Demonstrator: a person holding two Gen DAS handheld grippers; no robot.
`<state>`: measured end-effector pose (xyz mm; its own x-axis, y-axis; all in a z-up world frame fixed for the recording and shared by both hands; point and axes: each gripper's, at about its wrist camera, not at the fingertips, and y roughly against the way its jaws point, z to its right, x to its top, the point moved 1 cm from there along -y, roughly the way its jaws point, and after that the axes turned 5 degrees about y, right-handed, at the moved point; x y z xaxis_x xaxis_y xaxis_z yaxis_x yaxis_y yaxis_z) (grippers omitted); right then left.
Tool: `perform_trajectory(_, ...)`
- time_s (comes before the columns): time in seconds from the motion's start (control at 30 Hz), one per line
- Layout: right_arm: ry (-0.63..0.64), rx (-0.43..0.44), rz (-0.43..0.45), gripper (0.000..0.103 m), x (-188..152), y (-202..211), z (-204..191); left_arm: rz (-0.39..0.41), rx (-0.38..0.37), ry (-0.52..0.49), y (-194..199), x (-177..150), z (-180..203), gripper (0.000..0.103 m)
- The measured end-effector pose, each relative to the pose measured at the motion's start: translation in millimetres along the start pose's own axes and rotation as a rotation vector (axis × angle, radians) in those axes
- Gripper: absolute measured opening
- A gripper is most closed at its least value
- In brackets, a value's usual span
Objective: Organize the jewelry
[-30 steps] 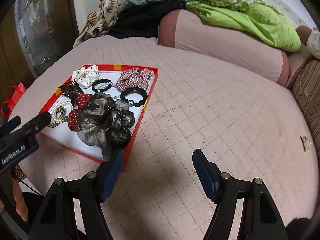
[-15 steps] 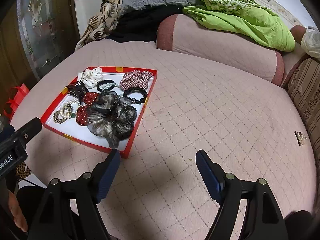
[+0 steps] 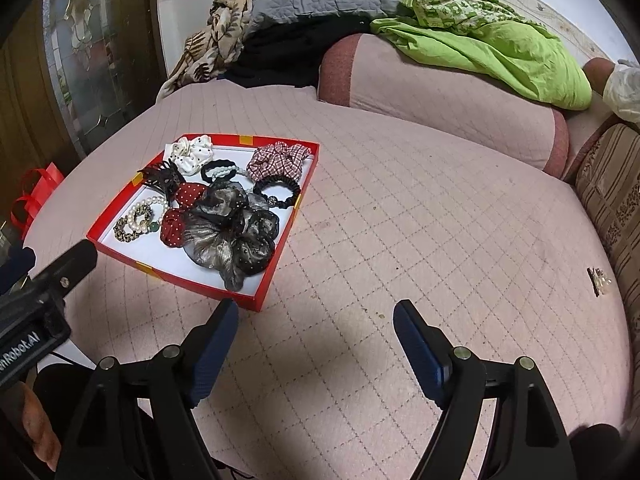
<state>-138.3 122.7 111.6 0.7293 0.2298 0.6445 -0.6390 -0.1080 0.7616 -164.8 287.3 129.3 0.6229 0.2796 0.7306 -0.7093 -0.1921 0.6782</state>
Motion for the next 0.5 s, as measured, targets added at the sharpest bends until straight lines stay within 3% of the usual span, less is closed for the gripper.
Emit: perform_trajectory(0.5, 0.038, -0.018, -0.021, 0.084, -2, -8, -9, -0.028, 0.014, -0.017, -13, -6, 0, 0.103)
